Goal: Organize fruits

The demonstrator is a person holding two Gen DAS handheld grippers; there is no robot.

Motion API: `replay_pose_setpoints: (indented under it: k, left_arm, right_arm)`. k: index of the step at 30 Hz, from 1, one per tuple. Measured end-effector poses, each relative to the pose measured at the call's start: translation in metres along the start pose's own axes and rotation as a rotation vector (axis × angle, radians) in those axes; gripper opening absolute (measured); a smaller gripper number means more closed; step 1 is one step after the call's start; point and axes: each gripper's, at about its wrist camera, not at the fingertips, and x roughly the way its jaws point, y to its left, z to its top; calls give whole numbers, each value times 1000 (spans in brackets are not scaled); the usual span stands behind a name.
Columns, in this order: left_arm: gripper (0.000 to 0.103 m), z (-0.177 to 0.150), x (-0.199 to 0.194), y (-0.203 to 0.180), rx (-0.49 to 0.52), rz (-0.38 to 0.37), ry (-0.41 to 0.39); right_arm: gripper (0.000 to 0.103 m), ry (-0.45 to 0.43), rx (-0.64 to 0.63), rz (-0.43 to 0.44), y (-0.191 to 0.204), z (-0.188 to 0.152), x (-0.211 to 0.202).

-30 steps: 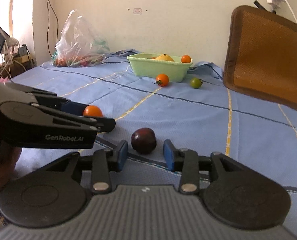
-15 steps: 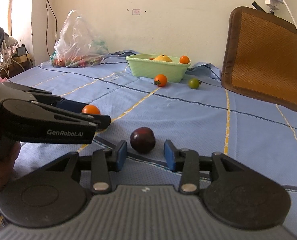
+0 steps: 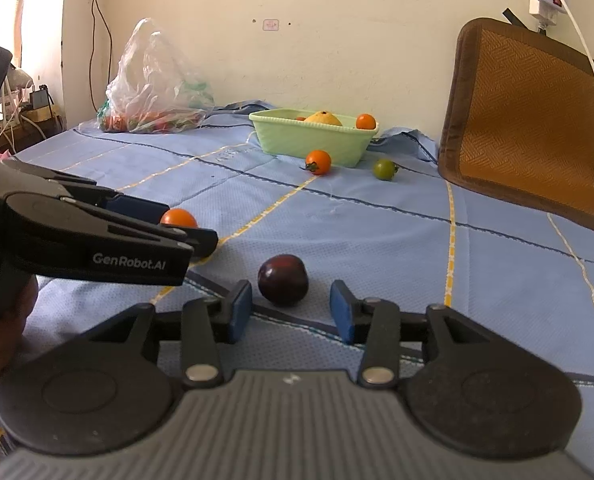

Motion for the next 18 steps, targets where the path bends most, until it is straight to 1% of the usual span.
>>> replay_pose_setpoints:
  k: [2,14,18]
  left_arm:
    - [54,-1,-1,0,2,-3,0]
    - [68,0,1,-3,20,-43,10]
    - [68,0,1,-2,12,-51,9]
  right_arm:
    - [46,0,-1,-1,0,0,0]
    - [48,4,6,-6,0,1,1]
    - [49,4,9,-8,-1,1,1]
